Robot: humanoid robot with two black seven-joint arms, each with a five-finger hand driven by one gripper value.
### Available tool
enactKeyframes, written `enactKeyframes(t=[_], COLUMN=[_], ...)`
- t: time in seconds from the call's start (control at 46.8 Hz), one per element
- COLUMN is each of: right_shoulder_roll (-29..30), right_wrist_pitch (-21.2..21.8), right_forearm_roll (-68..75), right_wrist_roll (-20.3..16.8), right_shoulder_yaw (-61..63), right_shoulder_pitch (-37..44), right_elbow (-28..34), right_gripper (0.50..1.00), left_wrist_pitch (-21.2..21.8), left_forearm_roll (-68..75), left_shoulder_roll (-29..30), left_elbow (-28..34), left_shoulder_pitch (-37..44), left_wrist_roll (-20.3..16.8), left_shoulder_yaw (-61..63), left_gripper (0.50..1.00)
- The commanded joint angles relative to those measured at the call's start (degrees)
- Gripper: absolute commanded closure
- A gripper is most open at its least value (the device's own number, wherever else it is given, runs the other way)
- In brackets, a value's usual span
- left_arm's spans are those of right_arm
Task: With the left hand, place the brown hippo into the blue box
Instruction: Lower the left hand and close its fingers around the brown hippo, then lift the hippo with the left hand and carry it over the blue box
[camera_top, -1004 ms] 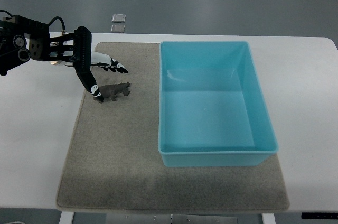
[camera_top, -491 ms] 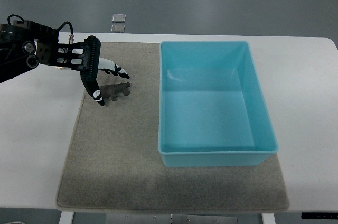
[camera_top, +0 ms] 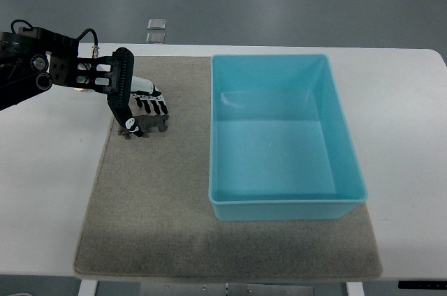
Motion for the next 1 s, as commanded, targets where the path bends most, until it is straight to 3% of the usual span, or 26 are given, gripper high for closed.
enactKeyframes(t=[0.0,0.149,0.683,0.982], right_shoulder_roll=[0.0,0.0,0.0,0.0], right_wrist_pitch=[0.0,0.0,0.0,0.0], right_forearm_roll=[0.0,0.0,0.0,0.0], right_wrist_roll=[0.0,0.0,0.0,0.0], right_shoulder_yaw=[-0.01,-0.01,-0.01,-0.01], right_shoulder_pitch=[0.0,0.09,0.0,0.0], right_elbow=[0.0,0.0,0.0,0.0], right_gripper=[0.564,0.564,0.564,0.564], left_wrist_pitch=[0.0,0.0,3.25,3.51], left_forearm_roll=[0.0,0.0,-0.26,-1.23], left_shoulder_roll=[0.0,0.0,0.09,0.09], left_elbow=[0.01,0.01,0.36,0.8], left_shoulder_pitch=[0.0,-0.09,-0.8,-0.88], left_wrist_roll=[0.11,0.11,0.11,-0.07], left_shoulder_yaw=[-0.42,-0.68,-1.65,-8.5], left_gripper=[0.881,1.0,1.0,0.994])
